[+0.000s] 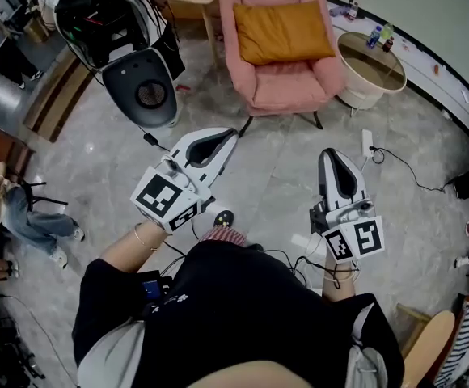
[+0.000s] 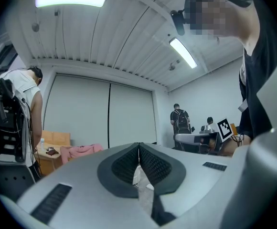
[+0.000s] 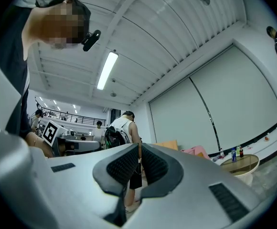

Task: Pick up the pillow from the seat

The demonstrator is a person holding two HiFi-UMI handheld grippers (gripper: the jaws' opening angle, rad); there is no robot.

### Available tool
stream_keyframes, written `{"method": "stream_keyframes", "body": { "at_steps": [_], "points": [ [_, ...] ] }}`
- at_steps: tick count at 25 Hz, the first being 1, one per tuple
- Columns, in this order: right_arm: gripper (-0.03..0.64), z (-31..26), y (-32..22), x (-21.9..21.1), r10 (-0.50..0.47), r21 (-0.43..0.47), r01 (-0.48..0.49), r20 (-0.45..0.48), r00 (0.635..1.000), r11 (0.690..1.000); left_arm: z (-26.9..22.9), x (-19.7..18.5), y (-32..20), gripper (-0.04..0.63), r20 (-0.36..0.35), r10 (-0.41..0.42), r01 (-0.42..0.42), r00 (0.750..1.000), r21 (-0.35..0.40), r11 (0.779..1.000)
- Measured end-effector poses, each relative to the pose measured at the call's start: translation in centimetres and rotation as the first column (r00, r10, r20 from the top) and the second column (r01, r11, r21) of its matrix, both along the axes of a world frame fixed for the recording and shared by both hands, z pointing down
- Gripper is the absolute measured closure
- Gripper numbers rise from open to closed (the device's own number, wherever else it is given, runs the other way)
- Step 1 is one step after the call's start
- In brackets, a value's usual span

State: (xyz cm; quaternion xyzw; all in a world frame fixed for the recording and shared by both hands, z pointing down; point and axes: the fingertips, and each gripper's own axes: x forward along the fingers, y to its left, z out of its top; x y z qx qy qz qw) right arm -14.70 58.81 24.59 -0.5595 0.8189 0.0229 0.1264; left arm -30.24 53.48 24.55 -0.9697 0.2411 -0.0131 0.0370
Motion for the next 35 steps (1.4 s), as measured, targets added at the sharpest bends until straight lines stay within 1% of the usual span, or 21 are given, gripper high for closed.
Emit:
{"method": "stream_keyframes", "body": {
  "at_steps": [4, 6, 11, 16, 18, 22, 30, 35],
  "points": [
    [0.595, -0.5, -0.3, 1.0, 0.004, 0.009, -0.004, 0.014, 1.0, 1.0, -0.2, -0.6, -1.2, 0.584, 0.015, -0.032, 0.033, 0.999, -0.008, 0.999],
    [0.595, -1.0, -0.9, 1.5, 0.007, 0.016, -0.007, 0.021, 1.0, 1.0, -0.5, -0.3, -2.1, 0.584, 0.017, -0.035, 0.035, 0.999, -0.008, 0.999],
    [0.595, -1.7, -2.8, 2.5, 0.031, 0.023, -0.032, 0.041, 0.999, 0.999, -0.6, 1.5, -4.8, 0.584, 0.003, 0.009, -0.009, 1.0, -0.014, 1.0],
    [0.595, -2.0, -4.9, 4.6, 0.093, 0.015, -0.093, 0.013, 0.996, 0.996, -0.8, 4.4, -7.5, 0.584, 0.004, 0.065, -0.065, 0.998, -0.015, 0.998],
    [0.594, -1.9, -6.1, 5.2, 0.099, 0.009, -0.099, 0.022, 0.995, 0.995, -0.7, 5.0, -8.6, 0.584, 0.016, 0.073, -0.073, 0.997, -0.012, 0.997],
    [0.594, -2.0, -8.8, 5.4, 0.089, 0.01, -0.09, 0.043, 0.995, 0.996, -0.7, 5.0, -11.7, 0.584, 0.004, 0.065, -0.065, 0.998, -0.017, 0.998],
    [0.594, -2.2, -14.1, 5.8, 0.098, -0.002, -0.098, 0.032, 0.995, 0.995, -0.1, 5.4, -17.0, 0.584, -0.015, 0.076, -0.077, 0.997, -0.046, 0.996],
    [0.594, -2.3, -16.9, 6.0, 0.109, -0.008, -0.109, 0.028, 0.994, 0.994, 0.1, 5.3, -20.0, 0.584, -0.024, 0.071, -0.072, 0.997, -0.05, 0.996]
  ]
}}
